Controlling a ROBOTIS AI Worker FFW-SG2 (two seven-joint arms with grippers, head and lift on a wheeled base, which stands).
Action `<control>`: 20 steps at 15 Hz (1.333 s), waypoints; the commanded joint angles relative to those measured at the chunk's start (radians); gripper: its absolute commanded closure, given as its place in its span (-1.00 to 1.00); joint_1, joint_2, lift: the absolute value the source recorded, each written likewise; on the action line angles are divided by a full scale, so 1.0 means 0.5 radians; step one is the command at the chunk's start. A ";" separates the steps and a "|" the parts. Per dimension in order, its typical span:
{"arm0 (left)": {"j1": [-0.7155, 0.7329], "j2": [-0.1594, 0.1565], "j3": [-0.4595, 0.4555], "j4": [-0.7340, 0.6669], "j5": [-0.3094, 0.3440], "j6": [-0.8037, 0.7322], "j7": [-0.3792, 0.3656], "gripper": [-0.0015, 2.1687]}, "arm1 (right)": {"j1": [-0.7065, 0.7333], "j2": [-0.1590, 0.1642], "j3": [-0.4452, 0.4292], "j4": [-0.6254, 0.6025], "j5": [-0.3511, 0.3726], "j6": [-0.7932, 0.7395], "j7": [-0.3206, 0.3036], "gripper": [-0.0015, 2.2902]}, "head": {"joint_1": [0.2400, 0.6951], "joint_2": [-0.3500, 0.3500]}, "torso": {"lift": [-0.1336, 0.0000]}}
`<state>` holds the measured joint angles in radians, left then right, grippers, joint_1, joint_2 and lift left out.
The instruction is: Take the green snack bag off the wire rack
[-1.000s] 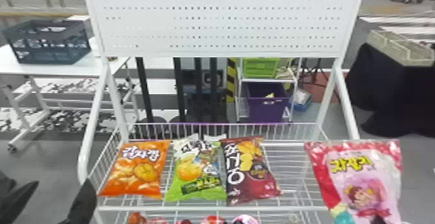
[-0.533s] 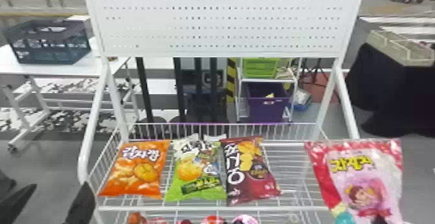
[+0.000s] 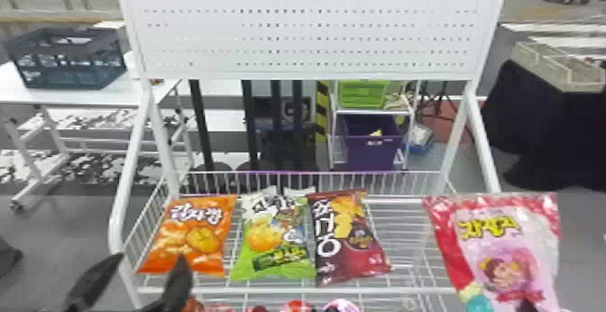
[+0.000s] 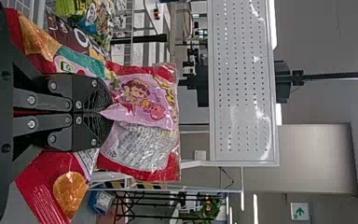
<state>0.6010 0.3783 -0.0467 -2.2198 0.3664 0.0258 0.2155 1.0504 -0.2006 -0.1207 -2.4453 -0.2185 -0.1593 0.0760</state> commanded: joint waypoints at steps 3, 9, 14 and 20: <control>-0.582 0.041 -0.536 0.359 0.003 0.125 0.149 -0.92 | -0.002 0.002 0.005 0.003 0.001 -0.002 0.004 0.90 | 0.14 0.00 | 1.00; -1.337 -0.075 -0.968 1.056 0.114 0.413 0.250 -0.92 | -0.024 -0.007 0.008 0.043 -0.008 0.004 0.004 0.90 | 0.14 0.00 | 1.00; -1.616 -0.115 -1.045 1.451 0.277 0.420 0.244 -0.91 | -0.030 -0.007 0.008 0.049 -0.008 0.004 0.004 0.90 | 0.14 0.00 | 1.00; -1.585 -0.100 -1.008 1.421 0.295 0.499 0.247 0.97 | -0.042 -0.007 0.017 0.052 -0.008 0.004 0.004 0.90 | 0.14 0.00 | 1.00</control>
<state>-0.1932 0.3275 -0.5571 -1.5053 0.5104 0.2559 0.3387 1.0298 -0.2040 -0.1134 -2.4183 -0.2225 -0.1571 0.0782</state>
